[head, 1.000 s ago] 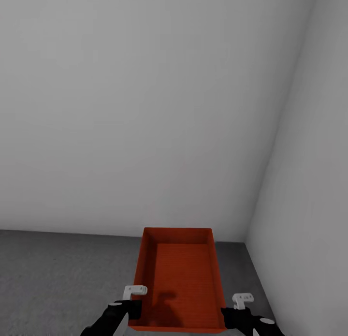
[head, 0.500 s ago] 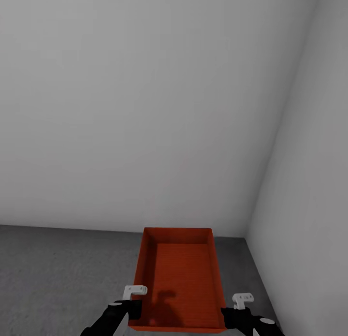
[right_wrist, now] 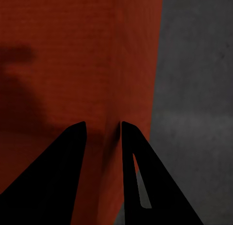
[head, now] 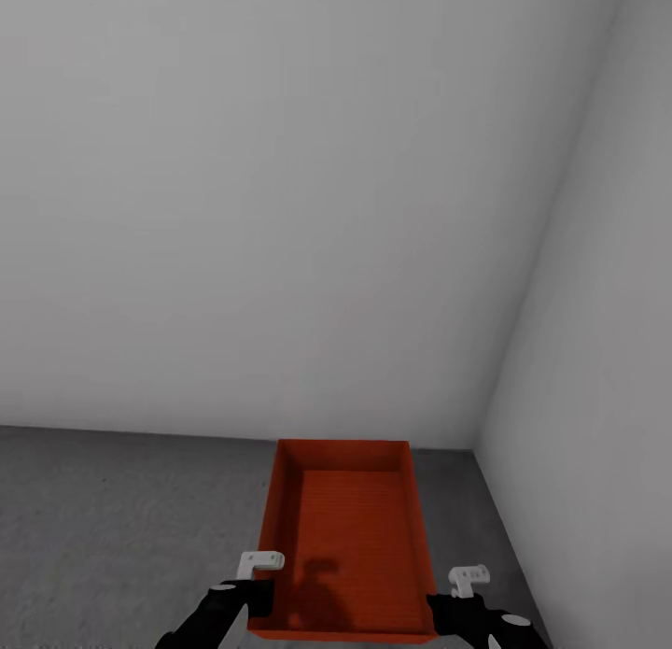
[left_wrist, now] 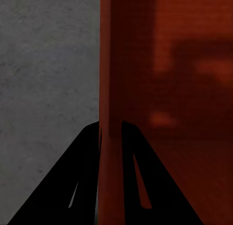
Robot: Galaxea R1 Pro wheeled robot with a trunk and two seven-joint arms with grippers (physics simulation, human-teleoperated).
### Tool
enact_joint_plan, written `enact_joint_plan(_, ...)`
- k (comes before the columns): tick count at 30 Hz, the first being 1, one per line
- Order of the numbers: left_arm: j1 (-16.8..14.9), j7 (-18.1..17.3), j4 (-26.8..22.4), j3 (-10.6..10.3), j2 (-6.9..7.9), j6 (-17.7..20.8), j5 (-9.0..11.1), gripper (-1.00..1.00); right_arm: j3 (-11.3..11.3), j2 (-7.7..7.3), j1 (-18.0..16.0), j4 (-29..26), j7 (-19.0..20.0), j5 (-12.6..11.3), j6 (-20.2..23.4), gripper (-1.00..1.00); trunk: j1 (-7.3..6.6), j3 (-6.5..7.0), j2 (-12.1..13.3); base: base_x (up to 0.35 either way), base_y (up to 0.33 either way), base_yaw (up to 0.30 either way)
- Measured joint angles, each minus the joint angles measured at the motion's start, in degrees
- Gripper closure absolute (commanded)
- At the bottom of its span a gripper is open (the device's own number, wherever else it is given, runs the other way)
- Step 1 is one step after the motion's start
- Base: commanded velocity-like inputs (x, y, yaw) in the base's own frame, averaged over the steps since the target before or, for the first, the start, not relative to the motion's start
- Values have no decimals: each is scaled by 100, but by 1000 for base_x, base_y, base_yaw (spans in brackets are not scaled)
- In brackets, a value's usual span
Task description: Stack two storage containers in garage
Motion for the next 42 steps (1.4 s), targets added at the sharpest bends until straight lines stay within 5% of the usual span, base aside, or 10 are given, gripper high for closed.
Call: enact_joint_plan(42, 0, 0, -1, -1, 1, 1, 1, 100, 0, 0, 0, 0, 0, 0, 0, 100, 923, -1142, -1686, 0, 0, 0)
